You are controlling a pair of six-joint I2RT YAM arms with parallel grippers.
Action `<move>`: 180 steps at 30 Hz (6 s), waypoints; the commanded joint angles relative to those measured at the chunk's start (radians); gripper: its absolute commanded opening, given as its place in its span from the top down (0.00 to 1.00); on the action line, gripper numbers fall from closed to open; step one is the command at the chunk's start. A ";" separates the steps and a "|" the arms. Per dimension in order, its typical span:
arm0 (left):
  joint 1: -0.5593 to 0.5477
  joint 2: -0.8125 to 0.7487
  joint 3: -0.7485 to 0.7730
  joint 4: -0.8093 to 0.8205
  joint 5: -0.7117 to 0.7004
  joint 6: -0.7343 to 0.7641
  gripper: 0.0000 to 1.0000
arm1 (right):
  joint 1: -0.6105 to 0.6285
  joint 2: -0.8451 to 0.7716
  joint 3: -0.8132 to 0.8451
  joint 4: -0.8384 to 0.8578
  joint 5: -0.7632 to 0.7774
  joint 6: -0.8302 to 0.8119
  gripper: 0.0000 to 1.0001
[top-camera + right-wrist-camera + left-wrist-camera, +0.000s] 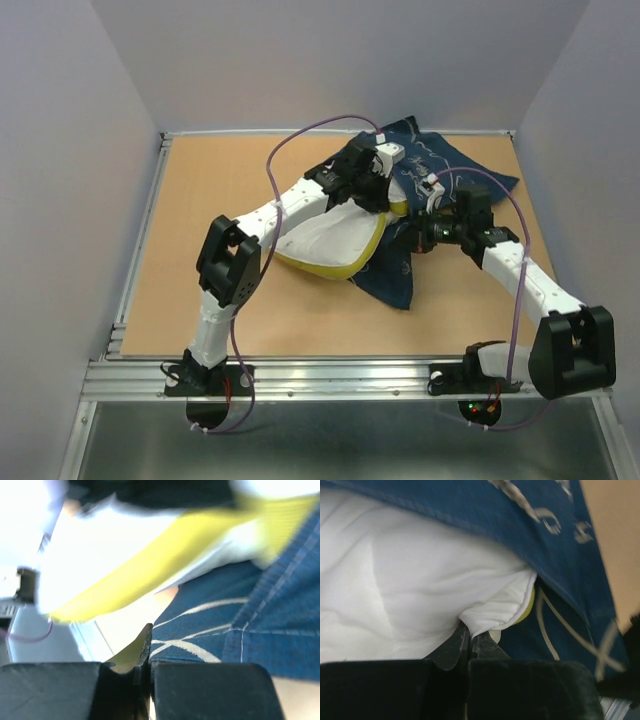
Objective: Put the pillow into the pillowcase
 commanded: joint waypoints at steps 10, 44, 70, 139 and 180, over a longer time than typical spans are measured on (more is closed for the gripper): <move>0.019 0.127 -0.034 0.355 -0.229 -0.174 1.00 | 0.024 -0.096 -0.001 -0.305 -0.117 -0.074 0.99; 0.253 -0.426 -0.559 0.075 -0.180 0.038 0.13 | 0.244 0.654 0.969 -0.471 0.893 -0.215 0.25; 0.367 -0.261 -0.605 0.124 -0.140 0.018 0.39 | 0.248 0.696 0.979 -0.489 0.771 -0.264 0.99; 0.301 -0.276 -0.279 -0.082 0.215 0.871 1.00 | -0.067 0.389 0.756 -0.624 0.184 -0.411 0.09; -0.366 -0.972 -0.734 0.136 -0.122 1.213 1.00 | 0.277 0.439 1.042 -1.022 0.355 -0.513 0.00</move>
